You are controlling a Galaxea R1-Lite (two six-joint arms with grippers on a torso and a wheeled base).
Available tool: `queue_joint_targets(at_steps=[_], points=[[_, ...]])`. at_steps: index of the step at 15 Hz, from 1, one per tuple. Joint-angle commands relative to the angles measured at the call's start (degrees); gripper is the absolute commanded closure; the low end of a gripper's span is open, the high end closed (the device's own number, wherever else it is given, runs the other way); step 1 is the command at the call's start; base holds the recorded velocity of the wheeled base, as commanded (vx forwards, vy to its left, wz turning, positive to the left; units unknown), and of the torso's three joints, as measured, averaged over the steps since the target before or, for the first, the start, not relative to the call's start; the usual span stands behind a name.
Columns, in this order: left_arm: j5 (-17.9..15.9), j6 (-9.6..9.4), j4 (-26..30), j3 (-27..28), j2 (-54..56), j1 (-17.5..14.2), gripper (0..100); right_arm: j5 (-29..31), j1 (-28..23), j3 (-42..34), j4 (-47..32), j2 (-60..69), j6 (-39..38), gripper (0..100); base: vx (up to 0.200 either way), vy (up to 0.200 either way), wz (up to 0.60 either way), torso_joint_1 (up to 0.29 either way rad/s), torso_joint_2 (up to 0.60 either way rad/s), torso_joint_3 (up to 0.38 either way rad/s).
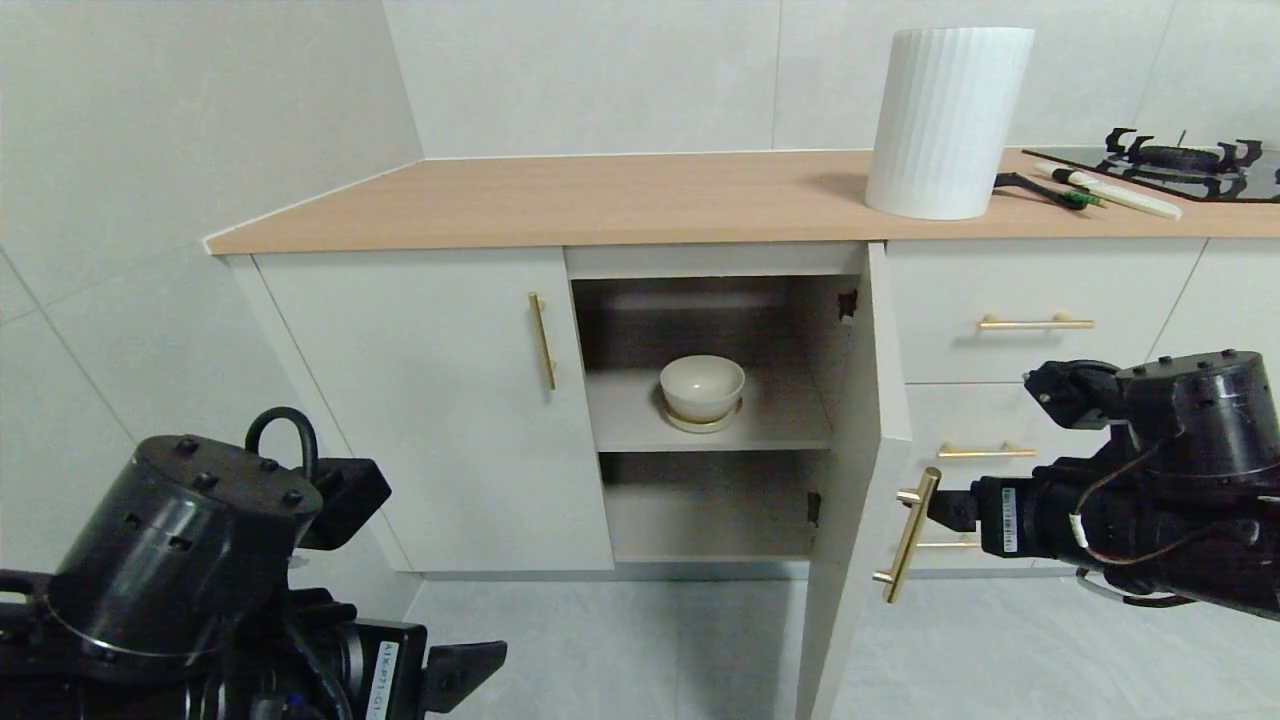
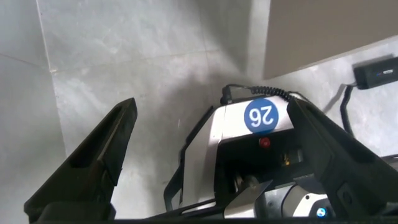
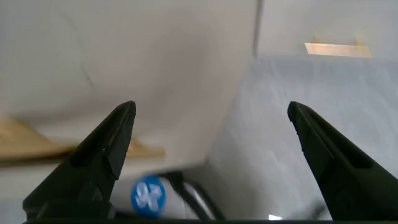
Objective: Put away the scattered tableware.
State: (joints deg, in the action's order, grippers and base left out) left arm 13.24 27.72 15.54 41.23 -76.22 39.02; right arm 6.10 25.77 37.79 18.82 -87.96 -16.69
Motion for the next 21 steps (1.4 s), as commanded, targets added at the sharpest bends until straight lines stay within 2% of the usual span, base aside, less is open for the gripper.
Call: queue_joint_targets(at_steps=[1, 4, 7, 9, 13, 17, 21], points=[[0.1, 0.14, -0.3, 0.1, 0.1, -0.2, 0, 0.0, 1.9, 2.2, 1.4, -4.7, 0.3, 0, 0.000, 0.000, 0.00, 0.000, 0.00, 0.000], [1.8, 0.23, -2.2, 0.1, 0.1, -0.6, 0, -0.6, 3.8, 7.7, -0.5, -8.8, 0.4, 0, 0.000, 0.000, 0.00, 0.000, 0.00, 0.000], [2.1, 0.14, -2.4, 0.2, 0.0, -1.0, 0, -1.3, 4.4, 17.8, -4.8, -15.6, 0.1, 0, 0.000, 0.000, 0.00, 0.000, 0.00, 0.000], [2.1, 0.14, -2.8, 0.2, -0.4, -1.0, 0, -3.3, 4.3, 18.3, -4.1, -18.0, -0.4, 0, 0.000, 0.000, 0.00, 0.000, 0.00, 0.000], [2.8, -0.12, -3.1, -0.1, -1.4, -1.0, 0, -3.2, 4.3, 18.4, 2.6, -22.7, -2.3, 0, 0.000, 0.000, 0.00, 0.000, 0.00, 0.000], [2.8, -0.48, -3.1, -0.1, -1.6, -1.5, 0, -2.9, 4.3, 18.7, 5.3, -25.3, -4.4, 0, 0.200, 0.000, 0.00, 0.000, 0.00, 0.006], [2.9, -0.48, -3.1, -0.2, -1.7, -1.5, 0, -2.9, 4.3, 18.7, 5.5, -25.6, -4.5, 0, 0.000, 0.000, 0.00, 0.000, 0.00, 0.000]])
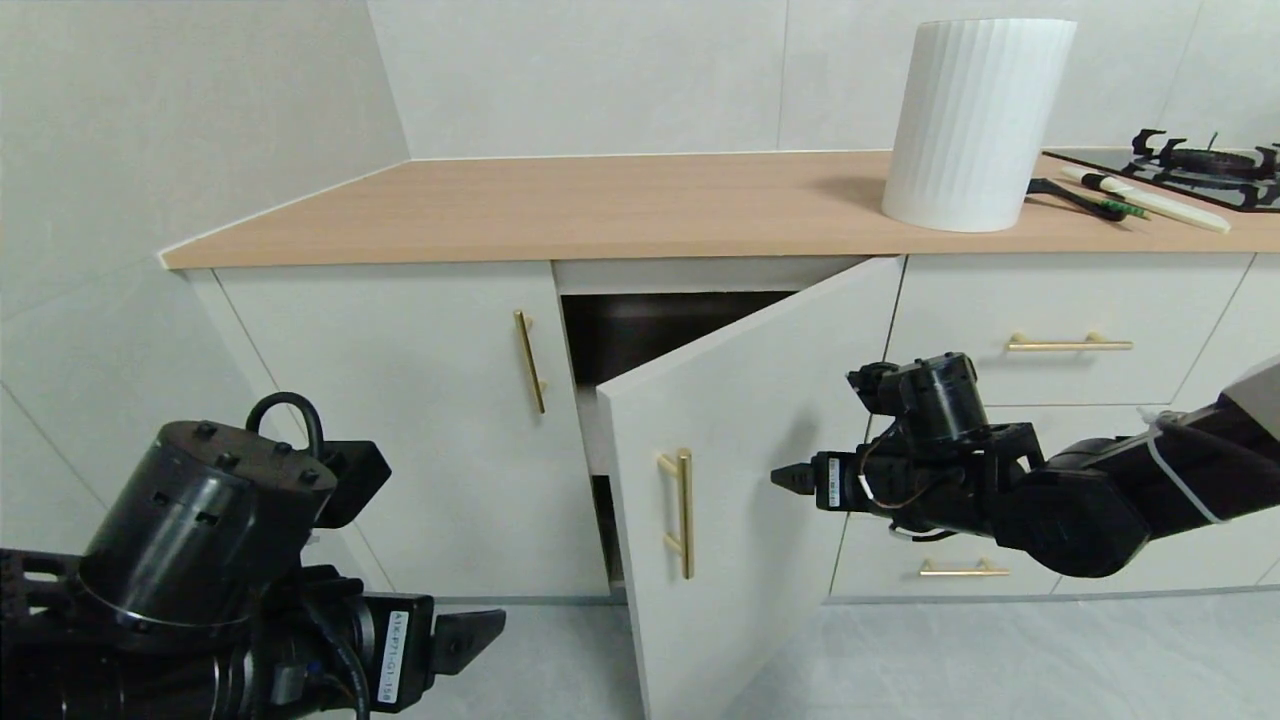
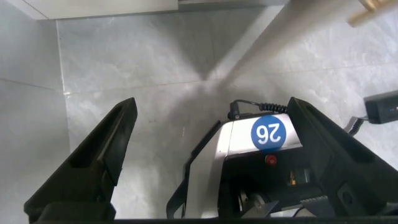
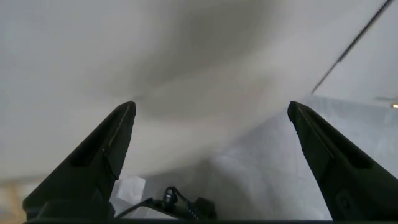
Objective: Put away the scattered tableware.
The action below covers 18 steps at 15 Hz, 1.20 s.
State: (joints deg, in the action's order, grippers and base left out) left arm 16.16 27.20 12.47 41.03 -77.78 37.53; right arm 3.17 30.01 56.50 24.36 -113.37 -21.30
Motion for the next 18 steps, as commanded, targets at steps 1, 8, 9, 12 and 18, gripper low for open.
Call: queue_joint_targets(at_steps=[1, 8, 9, 12, 18], points=[[0.0, 0.05, -0.1, 0.2, -0.1, 0.0, 0, 0.1, 0.1, 0.3, 0.0, -0.4, -0.6, 0, 0.000, 0.000, 0.00, 0.000, 0.00, 0.000], [-0.1, 0.14, -0.1, 0.0, -1.1, 0.0, 0, 1.2, 0.0, 5.3, 3.8, -5.2, -10.0, 0, 0.000, 0.000, 0.00, 0.000, 0.00, 0.000], [-0.1, 0.14, -0.1, 0.1, -1.1, 0.0, 0, 1.9, 0.0, 6.3, 4.7, -6.3, -11.5, 0, 0.000, 0.000, 0.00, 0.000, 0.00, 0.000], [-0.1, 0.14, -0.1, 0.0, -1.1, 0.0, 0, 4.7, -0.2, 9.6, 8.5, -10.6, -14.8, 0, 0.000, 0.000, 0.00, 0.000, 0.00, 0.000], [-0.1, 0.14, -0.1, 0.0, -1.1, 0.0, 0, 10.4, -1.9, 17.2, 11.0, -17.1, -19.4, 0, 0.000, 0.000, 0.00, 0.000, 0.00, 0.000]])
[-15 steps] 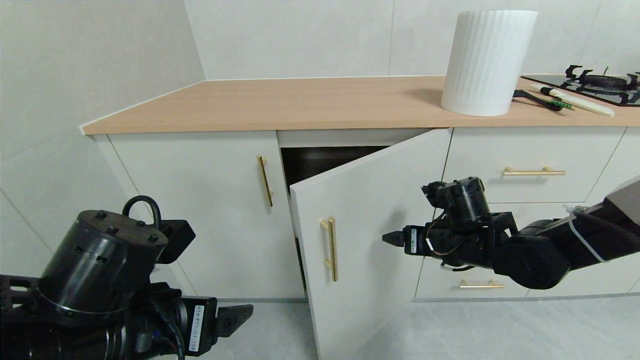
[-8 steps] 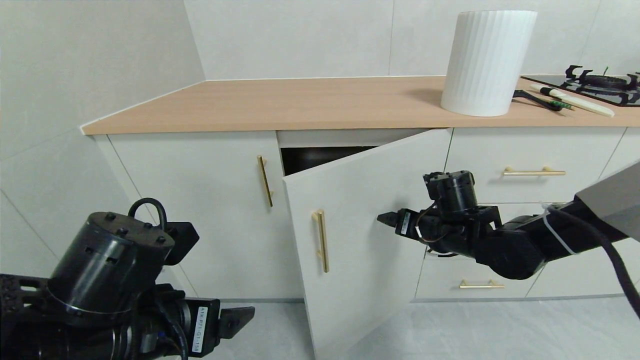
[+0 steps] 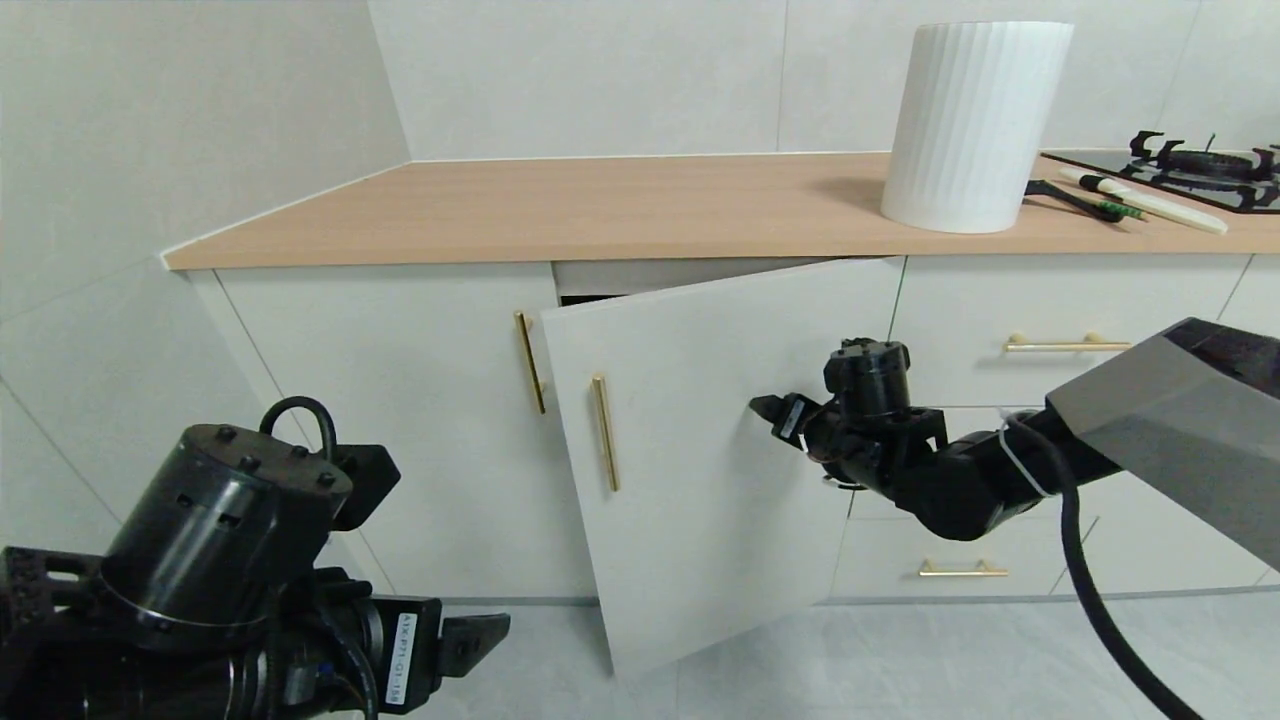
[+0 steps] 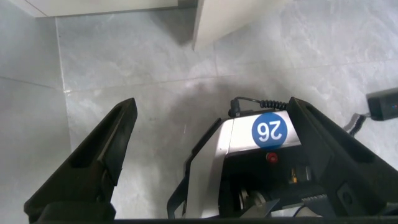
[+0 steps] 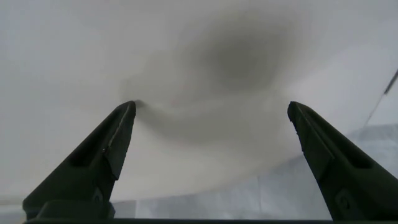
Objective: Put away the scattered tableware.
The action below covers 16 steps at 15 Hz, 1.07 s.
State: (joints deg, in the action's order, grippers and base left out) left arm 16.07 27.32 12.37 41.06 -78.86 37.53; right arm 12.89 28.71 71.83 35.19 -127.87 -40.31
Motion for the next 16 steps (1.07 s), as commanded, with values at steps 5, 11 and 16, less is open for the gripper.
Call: queue_joint_targets(at_steps=[5, 11, 16], points=[[0.0, 0.01, 0.0, 0.0, -0.1, 0.0, 0, 7.2, -1.2, 7.8, 0.2, -7.6, -0.5, 0, 0.000, 0.000, 0.00, 0.000, 0.00, 0.000], [0.0, 0.01, 0.0, 0.0, -0.1, 0.0, 0, 13.5, -1.4, 12.6, 2.8, -12.1, -0.1, 0, 0.000, 0.000, 0.00, 0.000, 0.00, 0.000], [0.0, 0.10, 0.0, 0.0, -0.1, 0.0, 0, 14.1, -1.4, 13.1, 3.2, -12.1, -0.2, 0, 0.000, 0.000, 0.00, 0.000, 0.00, 0.000]])
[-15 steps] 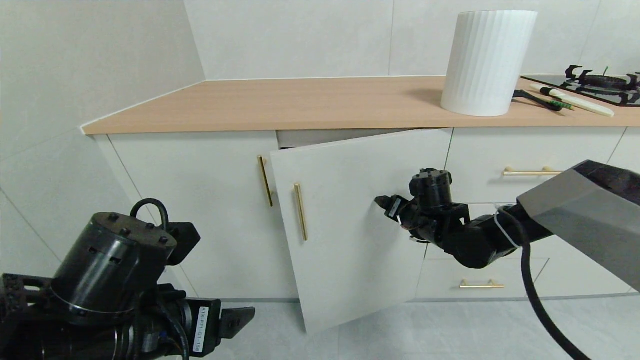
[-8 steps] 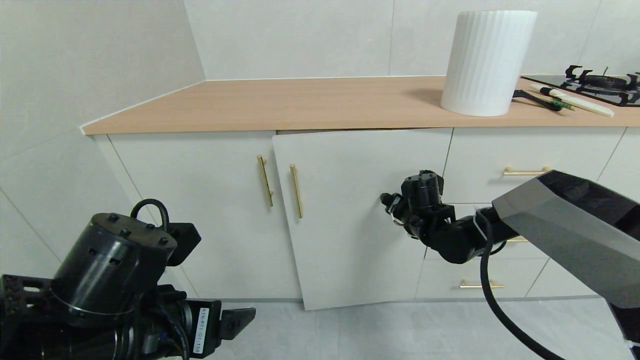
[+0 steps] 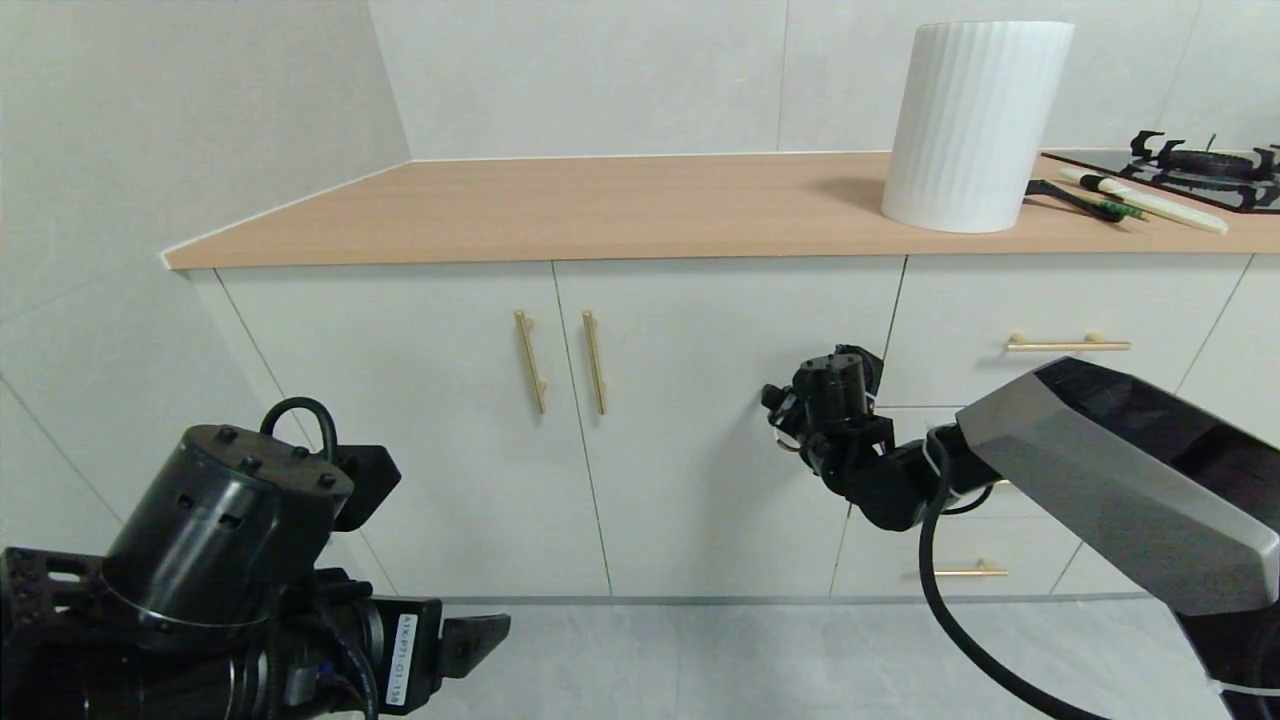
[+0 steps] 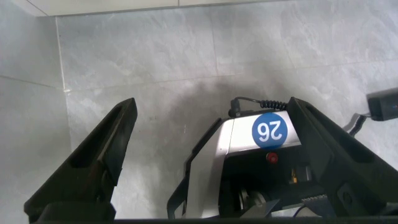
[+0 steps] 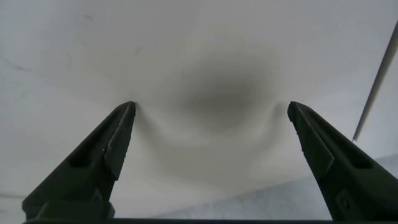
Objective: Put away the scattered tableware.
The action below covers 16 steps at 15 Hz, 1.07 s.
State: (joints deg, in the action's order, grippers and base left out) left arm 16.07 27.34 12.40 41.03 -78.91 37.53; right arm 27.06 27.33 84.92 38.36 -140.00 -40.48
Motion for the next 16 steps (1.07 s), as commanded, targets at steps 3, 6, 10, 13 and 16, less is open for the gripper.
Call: queue_joint_targets(at_steps=[3, 6, 10, 13, 16], points=[[0.0, -0.01, 0.0, 0.1, 0.0, 0.0, 0, -5.7, 0.7, -8.1, 0.0, 6.6, -0.3, 0, 0.000, 0.000, 0.00, 0.000, 0.00, 0.000], [0.0, 0.08, 0.0, 0.1, 0.1, 0.0, 0, -34.4, 1.5, -29.5, 0.4, 23.8, -0.6, 0, 0.000, 0.000, 0.00, 0.000, 0.00, 0.000], [0.4, -0.01, -0.1, 0.2, 0.8, -0.1, 0, -38.7, 0.2, -33.9, 0.0, 29.2, 5.2, 0, 0.000, 0.000, 0.00, 0.000, 0.00, 0.000], [2.0, -1.33, -0.2, 1.1, 4.7, -2.7, 0, -29.7, 0.2, -36.8, -0.5, 33.7, 13.9, 0, 0.000, 0.000, 0.00, 0.000, 0.00, 0.000], [2.3, -8.01, -2.6, 1.5, 14.9, -9.8, 0, -19.7, -2.9, -40.4, -9.1, 47.8, 21.5, 0, 0.000, 0.000, 0.00, 0.000, 0.00, 0.000]])
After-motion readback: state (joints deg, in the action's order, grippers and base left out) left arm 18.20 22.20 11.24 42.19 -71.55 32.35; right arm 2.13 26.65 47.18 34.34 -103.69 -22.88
